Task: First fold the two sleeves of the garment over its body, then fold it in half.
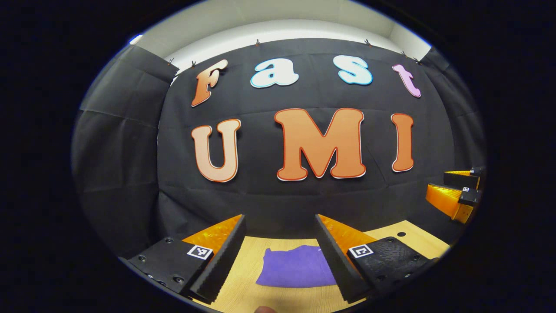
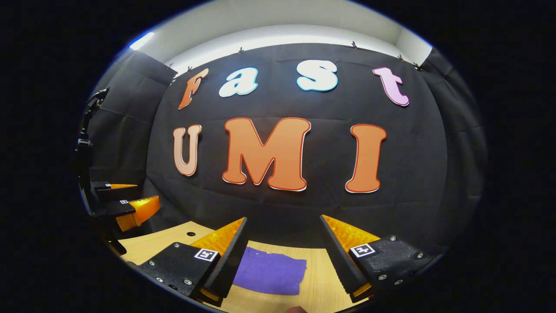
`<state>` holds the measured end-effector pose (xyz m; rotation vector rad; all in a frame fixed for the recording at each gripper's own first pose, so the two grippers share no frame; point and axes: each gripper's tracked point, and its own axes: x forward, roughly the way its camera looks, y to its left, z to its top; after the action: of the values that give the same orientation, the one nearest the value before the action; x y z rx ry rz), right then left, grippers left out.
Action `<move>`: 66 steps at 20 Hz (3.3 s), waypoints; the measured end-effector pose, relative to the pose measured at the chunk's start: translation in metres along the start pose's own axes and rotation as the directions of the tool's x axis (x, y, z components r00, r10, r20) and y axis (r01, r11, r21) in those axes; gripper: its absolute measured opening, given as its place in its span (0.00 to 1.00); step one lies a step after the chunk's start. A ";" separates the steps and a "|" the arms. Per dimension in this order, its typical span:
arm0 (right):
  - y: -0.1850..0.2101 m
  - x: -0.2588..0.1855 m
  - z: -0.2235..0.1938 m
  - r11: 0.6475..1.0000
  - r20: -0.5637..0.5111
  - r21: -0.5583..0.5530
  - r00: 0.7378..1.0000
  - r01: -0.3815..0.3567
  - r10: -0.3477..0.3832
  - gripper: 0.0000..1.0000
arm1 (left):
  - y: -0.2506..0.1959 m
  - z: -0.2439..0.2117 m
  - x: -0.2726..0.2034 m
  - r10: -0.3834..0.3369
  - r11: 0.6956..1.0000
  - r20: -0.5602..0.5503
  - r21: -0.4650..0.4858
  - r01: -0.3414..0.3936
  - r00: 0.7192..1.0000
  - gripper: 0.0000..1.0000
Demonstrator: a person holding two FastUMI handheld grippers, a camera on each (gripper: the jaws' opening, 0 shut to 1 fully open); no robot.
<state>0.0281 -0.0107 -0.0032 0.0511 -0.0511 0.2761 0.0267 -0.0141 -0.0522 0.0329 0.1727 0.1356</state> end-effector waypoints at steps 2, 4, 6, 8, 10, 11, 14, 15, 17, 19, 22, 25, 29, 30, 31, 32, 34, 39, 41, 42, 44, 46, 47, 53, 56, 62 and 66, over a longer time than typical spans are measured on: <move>0.000 -0.005 0.000 1.000 -0.003 -0.012 1.000 0.010 -0.010 0.95 | 0.001 0.004 -0.005 -0.009 1.000 0.005 0.003 0.009 1.000 1.00; 0.006 -0.012 0.002 1.000 -0.009 -0.002 1.000 0.014 -0.014 0.95 | 0.001 0.005 -0.009 -0.028 1.000 0.005 0.006 0.028 1.000 0.98; 0.015 -0.022 0.003 1.000 -0.006 0.015 1.000 0.011 -0.011 0.95 | 0.006 0.003 -0.014 -0.035 0.999 0.003 0.012 0.035 0.999 0.98; 0.017 -0.034 0.004 1.000 -0.003 0.001 1.000 0.027 -0.027 0.95 | 0.011 0.007 -0.022 -0.048 0.999 0.020 0.017 0.048 0.999 0.98; 0.020 -0.039 0.009 0.998 0.015 -0.039 0.999 0.040 -0.039 0.94 | 0.017 0.010 -0.028 -0.056 0.998 0.041 0.022 0.055 0.998 0.98; 0.023 -0.041 0.008 0.997 0.009 -0.053 0.999 0.047 -0.047 0.94 | 0.021 0.009 -0.030 -0.051 0.998 0.044 0.025 0.050 0.998 1.00; 0.031 -0.050 0.017 0.998 0.011 -0.042 0.999 0.053 -0.052 0.94 | 0.028 0.015 -0.038 -0.052 0.998 0.086 0.038 0.049 0.995 0.98; 0.034 -0.054 0.019 0.998 0.013 -0.023 0.998 0.055 -0.055 0.94 | 0.030 0.016 -0.041 -0.045 0.998 0.093 0.047 0.041 0.995 0.98; 0.038 -0.064 0.025 0.998 0.029 0.008 0.998 0.056 -0.056 0.94 | 0.032 0.014 -0.052 -0.047 0.997 0.086 0.064 0.041 0.995 0.98; 0.043 -0.073 0.025 0.999 0.031 -0.008 0.998 0.048 -0.048 0.94 | 0.032 0.015 -0.057 -0.049 0.997 0.083 0.069 0.043 0.995 0.98; 0.045 -0.091 0.024 0.998 0.021 -0.043 0.999 0.043 -0.042 0.95 | 0.037 0.024 -0.068 -0.046 0.996 0.103 0.078 0.038 0.994 0.98; 0.042 -0.100 0.033 0.996 0.042 -0.069 0.998 0.055 -0.052 0.95 | 0.041 0.033 -0.077 -0.056 0.997 0.122 0.057 0.049 0.991 0.97; 0.041 -0.102 0.036 0.997 0.044 -0.058 0.997 0.059 -0.057 0.95 | 0.043 0.035 -0.079 -0.060 0.996 0.123 0.069 0.052 0.991 0.97; 0.041 -0.101 0.036 0.996 0.043 -0.056 0.997 0.063 -0.061 0.95 | 0.043 0.034 -0.079 -0.062 0.996 0.119 0.074 0.053 0.991 1.00; 0.040 -0.103 0.035 0.997 0.043 -0.054 0.997 0.062 -0.060 0.95 | 0.043 0.034 -0.080 -0.066 0.995 0.116 0.078 0.058 0.991 1.00; 0.041 -0.104 0.035 0.997 0.046 -0.055 0.997 0.060 -0.058 0.95 | 0.043 0.034 -0.081 -0.069 0.995 0.116 0.080 0.060 0.991 1.00; 0.040 -0.105 0.033 0.996 0.045 -0.065 0.998 0.053 -0.050 0.95 | 0.040 0.035 -0.080 -0.082 0.994 0.117 0.086 0.072 0.990 1.00; 0.032 -0.105 0.032 0.998 0.056 -0.056 0.998 0.032 -0.029 0.95 | 0.033 0.043 -0.080 -0.074 0.992 0.145 0.111 0.059 0.987 1.00; 0.029 -0.104 0.033 0.998 0.058 -0.056 0.998 0.019 -0.016 0.95 | 0.028 0.048 -0.080 -0.076 0.992 0.161 0.110 0.059 0.984 1.00; 0.026 -0.103 0.033 0.998 0.059 -0.059 0.998 0.018 -0.014 0.95 | 0.025 0.049 -0.081 -0.078 0.992 0.164 0.108 0.061 0.983 1.00; 0.022 -0.102 0.032 0.998 0.060 -0.057 0.998 0.018 -0.014 0.95 | 0.020 0.048 -0.079 -0.081 0.991 0.163 0.115 0.063 0.983 0.97; 0.019 -0.102 0.031 0.999 0.062 -0.049 0.998 0.014 -0.011 0.95 | 0.015 0.049 -0.079 -0.081 0.991 0.170 0.120 0.061 0.982 1.00; 0.017 -0.102 0.030 0.999 0.065 -0.047 0.998 0.011 -0.008 0.95 | 0.014 0.048 -0.078 -0.079 0.991 0.171 0.121 0.059 0.982 0.97; 0.004 -0.105 0.029 0.998 0.057 -0.063 0.998 0.022 -0.018 0.95 | 0.009 0.051 -0.074 -0.084 0.992 0.173 0.112 0.065 0.981 0.97; 0.001 -0.108 0.029 0.998 0.056 -0.057 0.998 0.029 -0.026 0.94 | 0.004 0.054 -0.076 -0.090 0.990 0.180 0.120 0.069 0.979 0.97; 0.002 -0.111 0.030 0.997 0.055 -0.060 0.998 0.038 -0.034 0.94 | 0.000 0.056 -0.082 -0.107 0.987 0.196 0.135 0.081 0.975 0.97; 0.004 -0.114 0.030 0.997 0.055 -0.063 0.998 0.038 -0.035 0.95 | 0.001 0.057 -0.084 -0.111 0.987 0.198 0.134 0.086 0.974 1.00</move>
<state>-0.0839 -0.0391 0.0207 -0.0046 -0.1120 0.2364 -0.0455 -0.0258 0.0178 0.1622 -0.0236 0.0214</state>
